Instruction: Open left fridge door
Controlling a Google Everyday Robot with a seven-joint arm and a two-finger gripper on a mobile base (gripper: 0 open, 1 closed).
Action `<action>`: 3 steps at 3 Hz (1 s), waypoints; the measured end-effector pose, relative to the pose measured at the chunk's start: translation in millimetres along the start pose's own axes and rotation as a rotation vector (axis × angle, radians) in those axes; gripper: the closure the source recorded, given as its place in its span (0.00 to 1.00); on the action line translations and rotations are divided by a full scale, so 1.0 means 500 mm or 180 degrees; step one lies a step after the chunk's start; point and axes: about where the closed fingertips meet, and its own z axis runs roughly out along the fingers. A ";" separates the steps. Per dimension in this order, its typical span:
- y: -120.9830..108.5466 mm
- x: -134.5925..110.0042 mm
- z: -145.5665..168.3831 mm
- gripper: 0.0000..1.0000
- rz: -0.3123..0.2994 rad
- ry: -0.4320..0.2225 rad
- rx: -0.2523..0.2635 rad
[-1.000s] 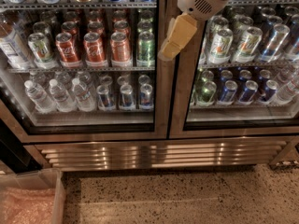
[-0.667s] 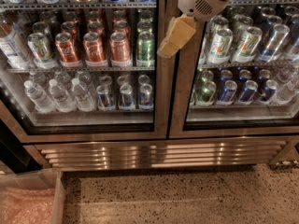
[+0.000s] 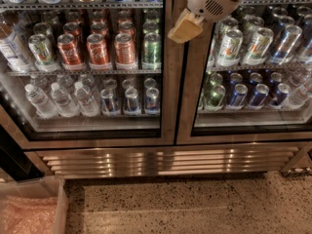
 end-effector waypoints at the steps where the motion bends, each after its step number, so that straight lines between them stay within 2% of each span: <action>1: 0.000 0.000 0.000 0.89 0.0000 0.0000 0.0000; 2: 0.000 0.000 0.000 1.00 0.0000 0.0000 0.0000; 3: 0.000 0.000 0.000 1.00 0.0000 0.0000 0.0000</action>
Offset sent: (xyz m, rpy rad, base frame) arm 0.0000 0.0000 0.0000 0.0000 0.0000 0.0000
